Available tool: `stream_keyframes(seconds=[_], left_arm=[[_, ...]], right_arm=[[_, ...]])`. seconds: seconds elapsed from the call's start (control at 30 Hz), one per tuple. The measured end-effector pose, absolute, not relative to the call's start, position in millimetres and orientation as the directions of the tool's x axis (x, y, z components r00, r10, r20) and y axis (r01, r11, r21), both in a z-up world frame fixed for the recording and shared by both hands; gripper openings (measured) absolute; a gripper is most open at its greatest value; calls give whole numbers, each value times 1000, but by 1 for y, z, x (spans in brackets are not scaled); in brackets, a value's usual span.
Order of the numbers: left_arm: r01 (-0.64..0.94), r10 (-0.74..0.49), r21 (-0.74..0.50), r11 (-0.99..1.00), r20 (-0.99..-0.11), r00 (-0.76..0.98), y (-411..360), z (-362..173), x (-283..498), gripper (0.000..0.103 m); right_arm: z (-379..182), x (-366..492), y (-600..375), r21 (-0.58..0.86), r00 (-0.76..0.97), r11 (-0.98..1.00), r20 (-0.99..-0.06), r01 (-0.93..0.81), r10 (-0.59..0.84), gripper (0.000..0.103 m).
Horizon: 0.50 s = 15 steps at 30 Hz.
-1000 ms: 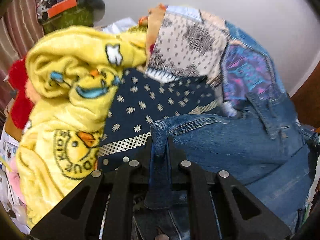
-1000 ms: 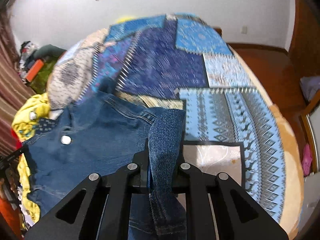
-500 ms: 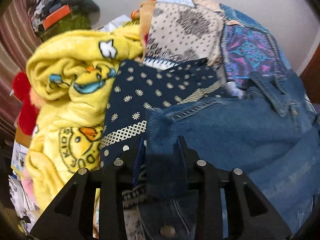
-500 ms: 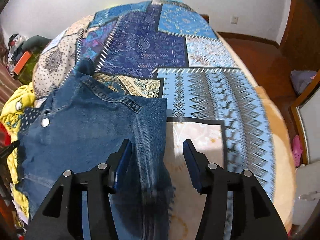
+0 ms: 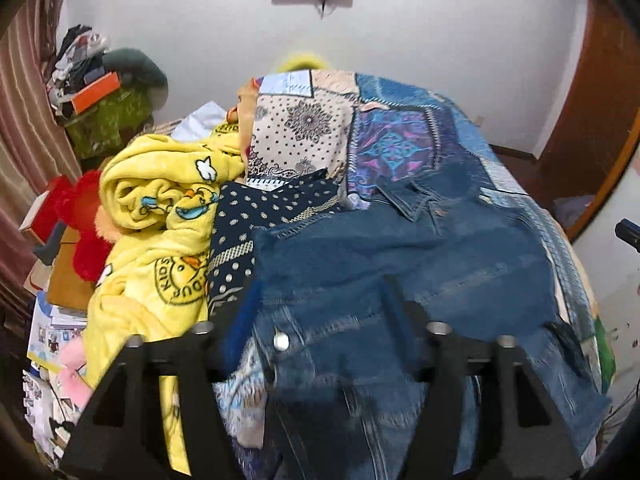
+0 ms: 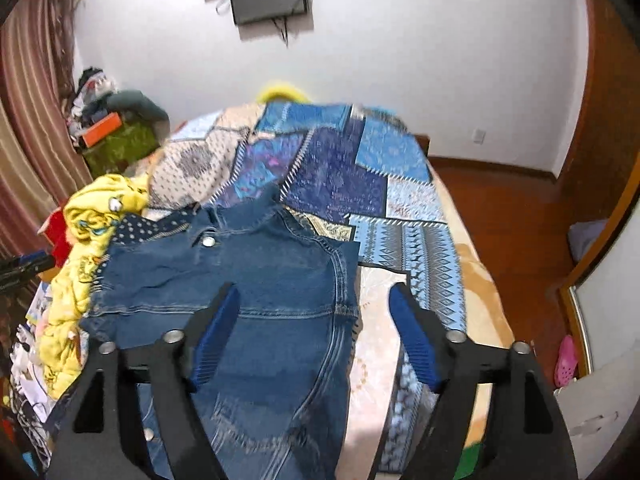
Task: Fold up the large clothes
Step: 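Grasp the jacket hem with both grippers and fold it toward the collar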
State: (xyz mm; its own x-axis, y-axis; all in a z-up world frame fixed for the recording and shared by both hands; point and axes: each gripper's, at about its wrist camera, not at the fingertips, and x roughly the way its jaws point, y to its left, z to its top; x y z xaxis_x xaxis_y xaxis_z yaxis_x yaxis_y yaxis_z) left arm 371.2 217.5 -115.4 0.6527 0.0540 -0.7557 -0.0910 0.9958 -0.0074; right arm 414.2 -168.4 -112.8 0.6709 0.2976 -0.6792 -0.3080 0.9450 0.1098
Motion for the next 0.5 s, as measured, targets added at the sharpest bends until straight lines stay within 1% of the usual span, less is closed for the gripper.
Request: stream_keyframes(seconds=[0.03,0.17,0.2,0.23,0.27,0.5], left_arm=[[-93,62,0,996,-747,662,215,-113,360,79],[-89,57,-3,996,-751,658,211,-118,318,80],[-94,48,-17,995,-760,648,212,-123,310,83],[-103,39,-34,994,-770,636,214,-130,302,89],[-118,31,-56,991,-779,626,216,-139,292,90],[-227,-2,-134,965,-865,501,228,-207,239,90]], right_arm=[[-112,408,-170,118,671,943,-675,-310,305,77],[-120,376,-181,161,649,938,-685,-307,330,78],[-123,370,-182,165,644,940,-692,-299,326,78],[-128,361,-185,167,639,941,-698,-294,324,78],[-134,352,-188,169,633,942,-704,-290,321,78],[-185,310,-211,214,535,954,-792,-208,295,78]])
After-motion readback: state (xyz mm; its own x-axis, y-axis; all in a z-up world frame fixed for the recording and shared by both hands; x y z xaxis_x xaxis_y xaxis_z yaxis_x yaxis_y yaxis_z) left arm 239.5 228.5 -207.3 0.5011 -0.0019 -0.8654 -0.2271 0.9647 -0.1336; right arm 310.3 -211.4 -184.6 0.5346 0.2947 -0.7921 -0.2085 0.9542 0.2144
